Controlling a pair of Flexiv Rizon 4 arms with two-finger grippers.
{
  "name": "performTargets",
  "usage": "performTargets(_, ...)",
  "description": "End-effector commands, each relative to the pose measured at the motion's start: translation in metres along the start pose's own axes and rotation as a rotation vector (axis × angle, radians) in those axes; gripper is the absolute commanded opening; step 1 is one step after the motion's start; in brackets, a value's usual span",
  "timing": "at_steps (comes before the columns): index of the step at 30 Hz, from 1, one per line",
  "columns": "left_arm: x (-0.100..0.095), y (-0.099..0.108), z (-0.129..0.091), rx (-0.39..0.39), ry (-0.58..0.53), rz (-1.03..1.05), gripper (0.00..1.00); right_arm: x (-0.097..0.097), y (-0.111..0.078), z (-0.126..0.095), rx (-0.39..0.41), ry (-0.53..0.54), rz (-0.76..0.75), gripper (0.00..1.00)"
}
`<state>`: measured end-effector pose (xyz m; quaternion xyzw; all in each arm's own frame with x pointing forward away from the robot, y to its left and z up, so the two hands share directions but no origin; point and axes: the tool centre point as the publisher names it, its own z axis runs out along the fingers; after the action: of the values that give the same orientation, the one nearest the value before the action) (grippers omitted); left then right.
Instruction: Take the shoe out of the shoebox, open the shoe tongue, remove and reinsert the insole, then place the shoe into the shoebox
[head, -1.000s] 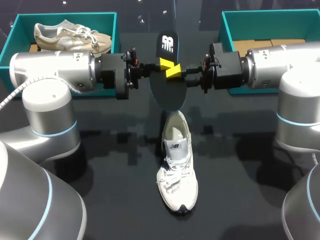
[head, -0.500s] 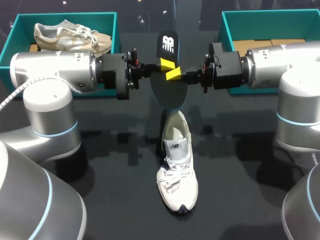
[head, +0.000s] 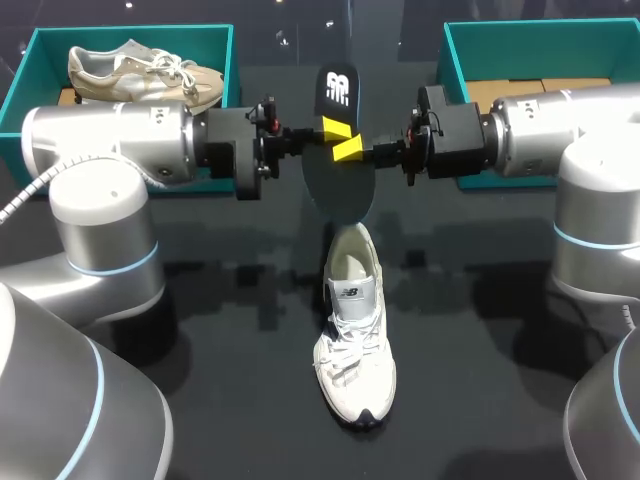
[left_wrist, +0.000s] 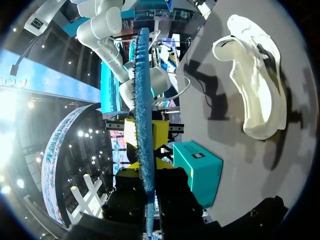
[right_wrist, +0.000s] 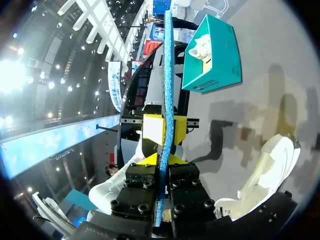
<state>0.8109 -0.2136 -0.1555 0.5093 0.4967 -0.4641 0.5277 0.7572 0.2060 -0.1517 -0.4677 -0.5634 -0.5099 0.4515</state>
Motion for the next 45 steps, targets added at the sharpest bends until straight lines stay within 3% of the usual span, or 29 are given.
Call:
performTargets(1,0.003,0.001,0.006,-0.004,0.002,0.004,0.00,0.000,0.000,0.003,0.000,0.003,-0.002,0.00)
performTargets(3,0.003,0.001,0.005,-0.005,0.002,-0.004,0.00,0.000,-0.001,0.002,-0.001,0.002,-0.002,0.00)
performTargets(5,0.002,0.001,0.002,-0.007,0.004,-0.012,0.85,-0.001,-0.002,-0.001,-0.005,-0.001,-0.002,0.00)
performTargets(6,0.001,0.001,0.000,-0.009,0.005,-0.015,1.00,-0.001,-0.002,-0.002,-0.007,-0.001,-0.004,0.00)
performTargets(12,0.001,0.000,-0.026,-0.031,0.056,-0.073,1.00,-0.004,-0.002,-0.015,-0.019,-0.012,-0.039,0.00)
performTargets(18,0.006,-0.005,-0.059,-0.075,0.216,-0.261,1.00,-0.009,0.003,-0.030,-0.010,-0.071,-0.131,0.00)
performTargets(21,0.010,-0.011,-0.072,-0.059,0.294,-0.338,1.00,-0.010,0.009,-0.033,0.002,-0.113,-0.174,0.00)
performTargets(41,0.010,-0.011,-0.072,-0.059,0.294,-0.338,1.00,-0.015,0.015,-0.040,-0.006,-0.125,-0.168,0.00)
performTargets(45,0.012,-0.012,-0.074,-0.067,0.352,-0.335,1.00,-0.015,0.015,-0.040,-0.013,-0.135,-0.179,0.00)
